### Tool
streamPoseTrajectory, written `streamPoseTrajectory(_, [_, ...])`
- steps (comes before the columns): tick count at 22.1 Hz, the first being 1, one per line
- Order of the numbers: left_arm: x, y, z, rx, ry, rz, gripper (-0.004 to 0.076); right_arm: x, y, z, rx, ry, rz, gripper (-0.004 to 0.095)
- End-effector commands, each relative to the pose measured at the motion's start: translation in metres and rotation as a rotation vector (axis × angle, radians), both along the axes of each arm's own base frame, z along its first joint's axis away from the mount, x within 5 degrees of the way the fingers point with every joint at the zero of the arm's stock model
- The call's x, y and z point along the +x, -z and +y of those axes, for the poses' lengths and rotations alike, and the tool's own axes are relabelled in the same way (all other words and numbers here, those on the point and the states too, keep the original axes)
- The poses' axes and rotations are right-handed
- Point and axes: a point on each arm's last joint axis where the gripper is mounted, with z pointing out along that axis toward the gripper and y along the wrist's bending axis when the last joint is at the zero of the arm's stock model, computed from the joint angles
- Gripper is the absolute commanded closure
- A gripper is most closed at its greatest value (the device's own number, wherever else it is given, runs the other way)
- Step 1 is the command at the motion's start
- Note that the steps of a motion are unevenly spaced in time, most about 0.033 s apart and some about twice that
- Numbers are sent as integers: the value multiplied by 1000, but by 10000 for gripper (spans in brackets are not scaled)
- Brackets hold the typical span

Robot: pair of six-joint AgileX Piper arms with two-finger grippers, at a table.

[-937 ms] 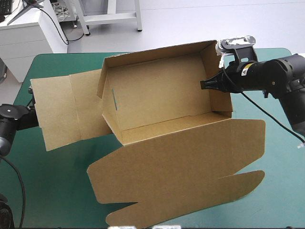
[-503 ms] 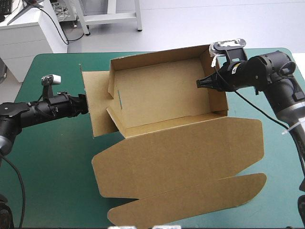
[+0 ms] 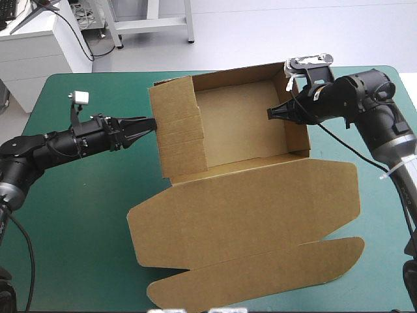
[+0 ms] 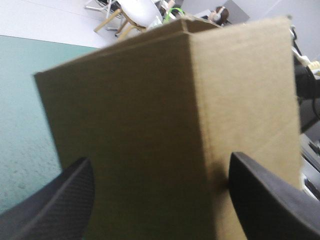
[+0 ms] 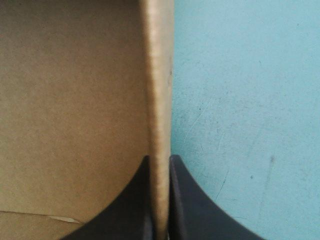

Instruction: Fold the box

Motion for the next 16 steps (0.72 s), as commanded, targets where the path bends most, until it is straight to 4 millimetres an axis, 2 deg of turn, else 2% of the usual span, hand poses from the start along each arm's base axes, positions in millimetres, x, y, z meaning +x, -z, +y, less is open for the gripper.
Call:
streamPoseTrajectory(1, [-17, -26, -21, -99, 154, -79, 195, -9, -25, -3, 58, 8, -113, 927])
streamPoseTrajectory(6, [-22, -26, -36, -102, 214, -76, 195, -9, -25, -3, 63, 14, -111, 925])
streamPoseTrajectory(10, [-20, -27, -36, -93, 191, -35, 195, -9, -25, -2, 70, 18, -109, 925])
streamPoseTrajectory(14, [-17, -38, -39, 70, 66, 26, 195, -11, -27, 10, 91, 8, -134, 919])
streamPoseTrajectory(16, [-27, -50, -50, 171, -39, 48, 195, -14, -29, 21, 84, 18, -174, 919])
